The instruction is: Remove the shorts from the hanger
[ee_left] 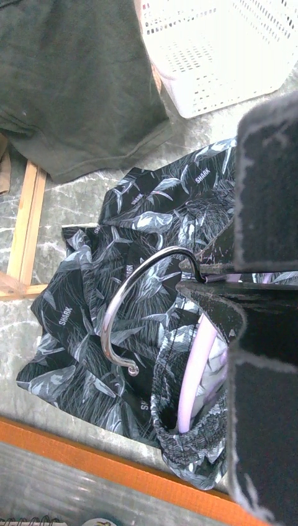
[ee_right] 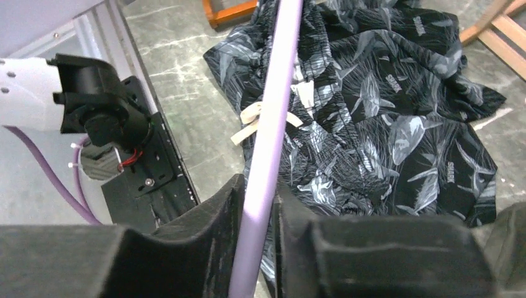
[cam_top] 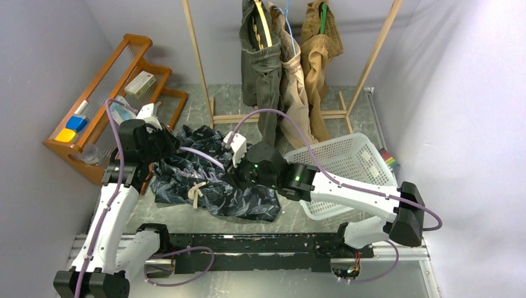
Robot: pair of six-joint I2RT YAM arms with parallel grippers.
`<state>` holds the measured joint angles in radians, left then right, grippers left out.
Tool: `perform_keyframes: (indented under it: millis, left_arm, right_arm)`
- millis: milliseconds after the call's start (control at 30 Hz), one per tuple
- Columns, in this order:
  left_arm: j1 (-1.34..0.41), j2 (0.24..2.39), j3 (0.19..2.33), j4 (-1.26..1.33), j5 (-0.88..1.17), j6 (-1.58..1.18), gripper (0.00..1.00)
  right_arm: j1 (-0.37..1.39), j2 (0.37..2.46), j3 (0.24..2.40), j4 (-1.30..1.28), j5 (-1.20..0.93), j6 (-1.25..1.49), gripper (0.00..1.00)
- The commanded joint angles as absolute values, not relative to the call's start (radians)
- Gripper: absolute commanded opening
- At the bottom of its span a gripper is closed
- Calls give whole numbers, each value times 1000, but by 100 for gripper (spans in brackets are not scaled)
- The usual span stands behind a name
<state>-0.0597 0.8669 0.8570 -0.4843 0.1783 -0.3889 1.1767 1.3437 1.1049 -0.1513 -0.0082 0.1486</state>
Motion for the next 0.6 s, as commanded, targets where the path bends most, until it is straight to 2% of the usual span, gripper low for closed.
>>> perform_keyframes:
  millis: [0, 67, 100, 133, 200, 233, 467, 567]
  left_arm:
    - [-52, 845, 889, -456, 222, -388, 7]
    - [-52, 843, 888, -454, 235, -385, 7]
    - [-52, 842, 889, -454, 247, -382, 7]
    - [-52, 842, 892, -455, 255, -380, 7]
    - [-52, 842, 902, -460, 273, -380, 8]
    - [-52, 842, 907, -461, 280, -378, 12]
    - [-52, 816, 914, -470, 248, -393, 65]
    - [-52, 789, 901, -444, 277, -398, 84]
  right_arm:
    - [1178, 1308, 1098, -123, 64, 152, 21]
    - [1179, 1307, 1095, -121, 48, 154, 13]
    - [1177, 1309, 1096, -124, 45, 158, 5]
    - [1178, 1312, 1097, -127, 43, 162, 1]
    - [1178, 1315, 1097, -133, 47, 170, 0]
    - [1179, 1313, 1093, -134, 51, 174, 0]
    - [1177, 1229, 1030, -116, 142, 184, 0]
    - [1176, 1192, 1009, -122, 201, 196, 0]
